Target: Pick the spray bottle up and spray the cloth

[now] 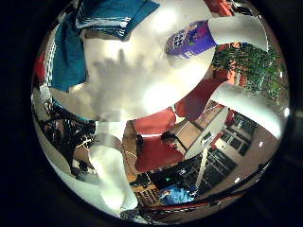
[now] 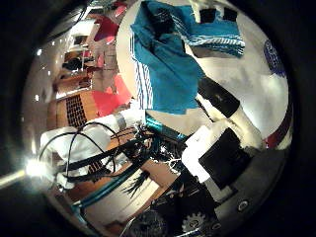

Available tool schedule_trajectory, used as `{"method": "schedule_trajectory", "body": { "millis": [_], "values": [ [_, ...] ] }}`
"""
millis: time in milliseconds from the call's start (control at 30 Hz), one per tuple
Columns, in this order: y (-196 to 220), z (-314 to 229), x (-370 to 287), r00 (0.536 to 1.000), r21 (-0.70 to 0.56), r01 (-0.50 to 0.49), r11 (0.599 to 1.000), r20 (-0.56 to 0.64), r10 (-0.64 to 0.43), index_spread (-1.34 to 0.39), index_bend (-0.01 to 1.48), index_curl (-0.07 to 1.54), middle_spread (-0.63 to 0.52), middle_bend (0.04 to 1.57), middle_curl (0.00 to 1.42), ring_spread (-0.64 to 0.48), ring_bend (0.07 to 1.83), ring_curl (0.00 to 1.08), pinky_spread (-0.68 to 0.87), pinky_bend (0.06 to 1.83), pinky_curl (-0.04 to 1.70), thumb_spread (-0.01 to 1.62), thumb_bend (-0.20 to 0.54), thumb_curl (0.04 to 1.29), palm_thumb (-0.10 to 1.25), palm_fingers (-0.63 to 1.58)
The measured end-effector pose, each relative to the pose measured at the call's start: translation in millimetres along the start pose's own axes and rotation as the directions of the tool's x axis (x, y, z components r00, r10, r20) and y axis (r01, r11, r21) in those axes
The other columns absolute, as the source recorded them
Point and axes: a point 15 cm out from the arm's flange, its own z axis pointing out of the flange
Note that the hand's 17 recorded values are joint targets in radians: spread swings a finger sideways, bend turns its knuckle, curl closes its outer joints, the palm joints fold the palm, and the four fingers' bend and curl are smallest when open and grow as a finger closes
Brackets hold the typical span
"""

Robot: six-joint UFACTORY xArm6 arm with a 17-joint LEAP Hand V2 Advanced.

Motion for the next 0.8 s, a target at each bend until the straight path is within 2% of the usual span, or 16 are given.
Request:
{"method": "schedule_trajectory", "body": {
  "millis": [267, 500, 800],
  "values": [
    [-7.0, -46.9, -1.4, 1.0, 0.116, -0.003, 0.993, -0.005, 0.004, -0.29, 0.19, 0.43, -0.08, 0.34, 0.43, 0.18, 0.22, 0.26, 0.37, 0.19, 0.2, 1.28, -0.01, 0.4, 0.97, 0.46],
    [-13.7, -109.8, 12.4, 0.996, 0.266, -0.088, 0.96, 0.033, 0.082, -0.3, 0.18, 0.43, -0.09, 0.34, 0.43, 0.16, 0.25, 0.26, 0.37, 0.19, 0.2, 1.27, -0.012, 0.39, 0.97, 0.47],
    [-14.3, -142.4, 46.5, 0.964, 0.37, -0.256, 0.893, 0.167, 0.207, -0.25, 0.17, 0.38, -0.06, 0.33, 0.43, 0.16, 0.31, 0.27, 0.38, 0.23, 0.23, 1.18, -0.026, 0.38, 0.78, 0.42]
  ]
}}
